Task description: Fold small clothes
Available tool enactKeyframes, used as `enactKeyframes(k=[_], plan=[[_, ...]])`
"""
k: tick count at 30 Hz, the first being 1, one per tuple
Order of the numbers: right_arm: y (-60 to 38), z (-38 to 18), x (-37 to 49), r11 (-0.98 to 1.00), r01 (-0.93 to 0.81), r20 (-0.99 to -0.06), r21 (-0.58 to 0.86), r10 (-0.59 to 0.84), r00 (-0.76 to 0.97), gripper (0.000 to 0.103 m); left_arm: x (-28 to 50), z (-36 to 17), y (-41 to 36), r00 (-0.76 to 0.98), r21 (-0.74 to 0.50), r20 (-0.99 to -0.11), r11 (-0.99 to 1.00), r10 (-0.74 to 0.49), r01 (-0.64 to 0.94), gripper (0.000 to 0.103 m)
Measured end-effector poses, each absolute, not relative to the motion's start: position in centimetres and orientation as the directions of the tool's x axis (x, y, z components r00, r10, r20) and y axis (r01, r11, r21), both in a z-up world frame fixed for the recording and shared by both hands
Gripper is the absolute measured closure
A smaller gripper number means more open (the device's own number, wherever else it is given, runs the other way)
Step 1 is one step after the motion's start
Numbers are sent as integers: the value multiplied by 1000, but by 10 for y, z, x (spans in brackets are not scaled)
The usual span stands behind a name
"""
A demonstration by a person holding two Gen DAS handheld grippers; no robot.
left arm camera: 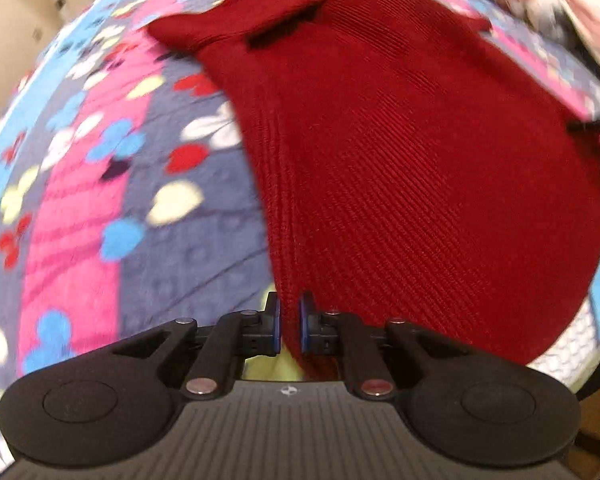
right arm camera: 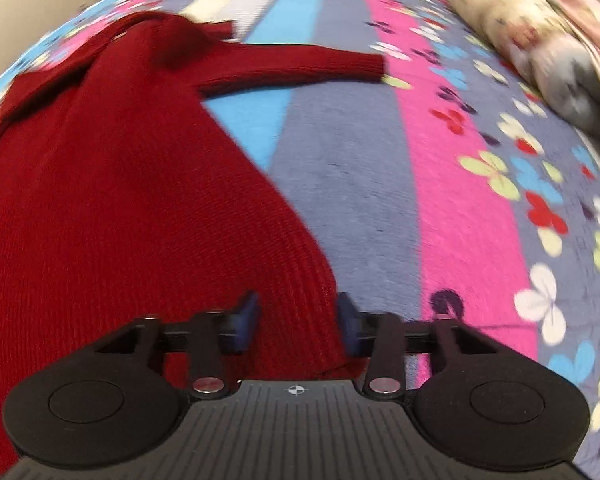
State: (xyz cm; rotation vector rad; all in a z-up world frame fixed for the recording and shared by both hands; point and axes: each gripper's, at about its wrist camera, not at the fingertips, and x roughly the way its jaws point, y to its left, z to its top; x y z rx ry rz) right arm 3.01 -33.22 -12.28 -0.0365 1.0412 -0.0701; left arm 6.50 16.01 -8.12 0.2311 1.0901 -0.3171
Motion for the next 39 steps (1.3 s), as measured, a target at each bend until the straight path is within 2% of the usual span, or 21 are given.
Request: enactKeyframes(k=[1, 2, 5, 8, 11, 15, 16, 18, 19, 21, 22, 24, 25, 26, 28, 29, 32, 39], plan=[[-325, -122, 25, 995, -19, -859, -99, -76, 506, 84, 62, -80, 172, 424, 11, -895, 941, -143, 340, 93], [-314, -119, 18, 984, -99, -854, -147, -76, 516, 87, 59, -79, 181, 426, 18, -895, 946, -129, 324, 93], [-298, -107, -3, 961, -248, -857, -119, 27, 514, 89, 49, -79, 191, 431, 54, -897, 943, -100, 329, 97], [-302, -107, -9, 962, -217, -870, -167, -40, 491, 89, 48, -73, 193, 449, 31, -884, 941, -132, 338, 96], [-310, -96, -8, 985, -147, -864, -91, -4, 504, 86, 51, -55, 191, 519, -17, -836, 953, -179, 302, 93], [-307, -71, -16, 992, -108, -770, -61, 21, 637, 78, 59, -39, 185, 558, -135, -777, 943, -292, 304, 93], [-307, -69, -16, 993, -101, -756, -61, 20, 654, 78, 61, -40, 180, 547, -138, -781, 938, -301, 318, 88], [-308, -72, -11, 993, -89, -760, -71, 4, 650, 78, 68, -52, 170, 499, -98, -826, 939, -261, 330, 67], [-306, -77, -9, 991, -97, -779, -92, -11, 627, 78, 72, -66, 162, 444, -46, -874, 944, -197, 328, 57], [-300, -101, -3, 974, -147, -841, -174, -70, 537, 77, 73, -81, 149, 409, 69, -909, 936, -83, 345, 58], [-294, -115, -2, 957, -185, -868, -222, -107, 485, 76, 72, -80, 145, 423, 84, -903, 933, -78, 351, 57], [-288, -115, 0, 944, -189, -850, -269, -141, 508, 76, 71, -69, 147, 470, 61, -875, 939, -113, 340, 57], [-287, -106, 1, 955, -168, -828, -245, -116, 549, 76, 69, -63, 148, 502, 60, -857, 943, -119, 327, 53], [-288, -98, 3, 965, -154, -809, -211, -84, 581, 74, 72, -60, 150, 529, 68, -841, 947, -115, 315, 41], [-286, -84, 5, 976, -141, -774, -167, -41, 632, 72, 77, -54, 147, 591, 113, -804, 956, -72, 270, 25], [-284, -81, 6, 976, -143, -761, -164, -33, 647, 71, 80, -53, 146, 615, 135, -787, 960, -47, 246, 21], [-279, -76, 11, 975, -164, -747, -149, -2, 665, 71, 88, -46, 141, 676, 176, -736, 970, 18, 166, 18], [-272, -66, 17, 981, -180, -712, -68, 79, 698, 71, 95, -19, 137, 785, 152, -614, 988, 82, 16, 16]])
